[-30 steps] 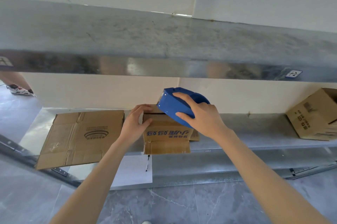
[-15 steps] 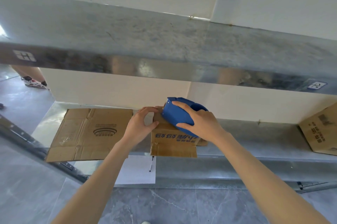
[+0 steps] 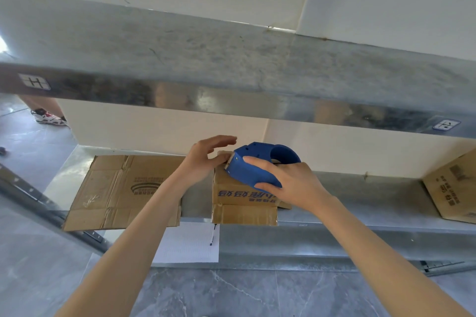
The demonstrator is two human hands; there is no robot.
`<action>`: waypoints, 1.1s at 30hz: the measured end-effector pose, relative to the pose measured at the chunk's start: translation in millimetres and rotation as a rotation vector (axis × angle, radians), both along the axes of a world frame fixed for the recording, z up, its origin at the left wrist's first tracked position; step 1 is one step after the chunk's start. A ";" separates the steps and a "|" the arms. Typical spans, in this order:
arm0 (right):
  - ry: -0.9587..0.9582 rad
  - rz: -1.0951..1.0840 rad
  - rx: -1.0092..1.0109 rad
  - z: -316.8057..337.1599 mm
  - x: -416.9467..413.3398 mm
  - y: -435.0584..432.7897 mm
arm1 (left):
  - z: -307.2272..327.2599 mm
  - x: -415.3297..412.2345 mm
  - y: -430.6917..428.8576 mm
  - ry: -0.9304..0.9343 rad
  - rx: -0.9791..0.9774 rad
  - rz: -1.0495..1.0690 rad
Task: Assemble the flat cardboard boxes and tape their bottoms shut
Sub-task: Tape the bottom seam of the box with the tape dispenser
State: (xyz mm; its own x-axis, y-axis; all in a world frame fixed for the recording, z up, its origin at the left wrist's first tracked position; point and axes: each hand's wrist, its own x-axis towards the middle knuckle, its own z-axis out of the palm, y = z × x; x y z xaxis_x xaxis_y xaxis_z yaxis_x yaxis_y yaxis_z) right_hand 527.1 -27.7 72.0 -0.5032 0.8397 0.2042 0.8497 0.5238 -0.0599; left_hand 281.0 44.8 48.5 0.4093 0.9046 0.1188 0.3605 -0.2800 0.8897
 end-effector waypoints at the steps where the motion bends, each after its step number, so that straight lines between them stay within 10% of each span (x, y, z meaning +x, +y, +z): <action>1: 0.009 0.017 0.036 0.7 -0.3 -0.8 | 2.1 1.5 -0.6 0.006 0.001 -0.028; 21: 0.065 0.011 0.143 21.9 -3.7 -12.6 | 18.2 11.8 -7.0 -0.101 -0.007 0.060; 33: 0.025 -0.109 -0.207 31.8 24.9 -22.4 | 20.3 -19.4 -20.3 -0.105 -0.098 0.080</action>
